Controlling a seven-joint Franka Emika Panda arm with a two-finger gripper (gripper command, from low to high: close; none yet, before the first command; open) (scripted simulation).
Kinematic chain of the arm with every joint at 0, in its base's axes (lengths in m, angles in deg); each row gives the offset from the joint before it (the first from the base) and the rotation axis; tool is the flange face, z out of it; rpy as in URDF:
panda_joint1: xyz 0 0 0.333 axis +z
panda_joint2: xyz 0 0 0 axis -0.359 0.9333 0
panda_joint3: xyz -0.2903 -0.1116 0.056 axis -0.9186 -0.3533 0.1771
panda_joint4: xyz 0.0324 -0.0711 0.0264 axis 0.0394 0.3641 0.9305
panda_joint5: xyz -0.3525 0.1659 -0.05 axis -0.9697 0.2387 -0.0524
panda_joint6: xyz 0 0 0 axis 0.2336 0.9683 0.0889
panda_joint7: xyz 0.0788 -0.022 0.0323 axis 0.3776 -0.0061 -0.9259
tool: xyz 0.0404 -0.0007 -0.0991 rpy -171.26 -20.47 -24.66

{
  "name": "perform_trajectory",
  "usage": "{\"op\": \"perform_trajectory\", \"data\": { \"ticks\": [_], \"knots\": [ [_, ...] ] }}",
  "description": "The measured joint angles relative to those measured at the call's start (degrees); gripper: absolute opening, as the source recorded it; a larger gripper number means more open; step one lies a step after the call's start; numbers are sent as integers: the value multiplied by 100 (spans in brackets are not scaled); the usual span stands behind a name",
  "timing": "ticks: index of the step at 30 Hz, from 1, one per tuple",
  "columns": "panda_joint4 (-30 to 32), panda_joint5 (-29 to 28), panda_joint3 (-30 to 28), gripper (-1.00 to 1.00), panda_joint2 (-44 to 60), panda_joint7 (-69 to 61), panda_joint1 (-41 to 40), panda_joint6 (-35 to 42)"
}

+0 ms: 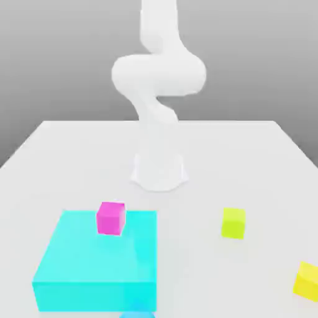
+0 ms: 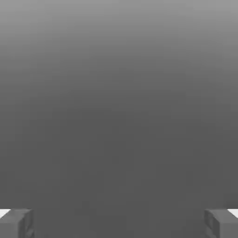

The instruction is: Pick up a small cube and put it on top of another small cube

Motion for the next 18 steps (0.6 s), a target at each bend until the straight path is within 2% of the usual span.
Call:
{"op": "perform_trajectory", "data": {
  "ticks": [18],
  "knots": [
    [40, -669, 1050, 0, 3774, -809, 943, -1150]
  ]
}}
